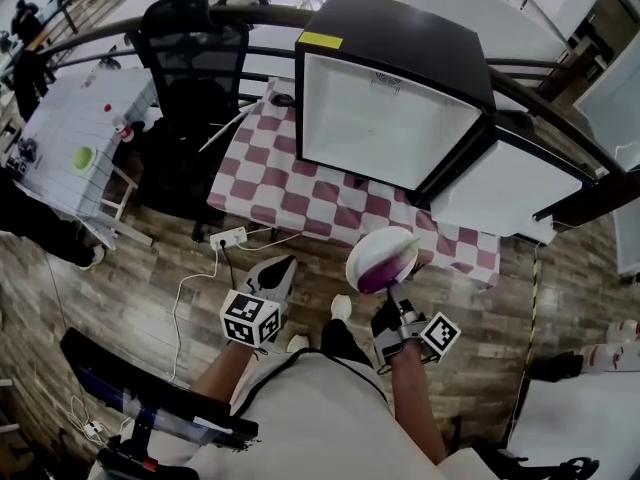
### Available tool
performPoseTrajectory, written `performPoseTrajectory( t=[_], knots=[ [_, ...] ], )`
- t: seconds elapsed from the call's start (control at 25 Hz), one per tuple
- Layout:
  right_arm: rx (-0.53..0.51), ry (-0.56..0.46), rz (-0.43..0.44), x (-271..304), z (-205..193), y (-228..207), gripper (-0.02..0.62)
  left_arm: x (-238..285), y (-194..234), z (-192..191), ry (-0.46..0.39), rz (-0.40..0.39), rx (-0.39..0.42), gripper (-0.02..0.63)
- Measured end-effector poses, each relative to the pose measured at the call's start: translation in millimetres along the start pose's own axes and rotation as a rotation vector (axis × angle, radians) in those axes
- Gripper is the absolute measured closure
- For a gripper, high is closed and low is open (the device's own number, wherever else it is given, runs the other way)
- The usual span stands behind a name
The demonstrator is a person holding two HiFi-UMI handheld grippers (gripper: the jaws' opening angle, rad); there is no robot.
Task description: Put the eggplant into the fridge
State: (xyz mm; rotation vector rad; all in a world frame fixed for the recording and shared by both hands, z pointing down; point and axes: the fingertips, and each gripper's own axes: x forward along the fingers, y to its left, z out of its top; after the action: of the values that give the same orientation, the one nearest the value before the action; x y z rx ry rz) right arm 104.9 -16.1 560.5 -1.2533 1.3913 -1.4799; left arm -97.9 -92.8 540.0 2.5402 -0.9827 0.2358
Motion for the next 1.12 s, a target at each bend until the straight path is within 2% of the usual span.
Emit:
performPoseTrajectory(
  t=[0.56,1.12],
  knots=[
    [-0.006,0.102,0.013,71.3,72.0,12.5,0.577,79.8,4.4,43.5,-0.02,0.072,-0.005,0.603],
    [-0.022,0.249,0.012,139.2,114.5,7.9,0.578,131.2,22.2,63.2,-0.048,0.182,-0.046,0.603]
  ],
)
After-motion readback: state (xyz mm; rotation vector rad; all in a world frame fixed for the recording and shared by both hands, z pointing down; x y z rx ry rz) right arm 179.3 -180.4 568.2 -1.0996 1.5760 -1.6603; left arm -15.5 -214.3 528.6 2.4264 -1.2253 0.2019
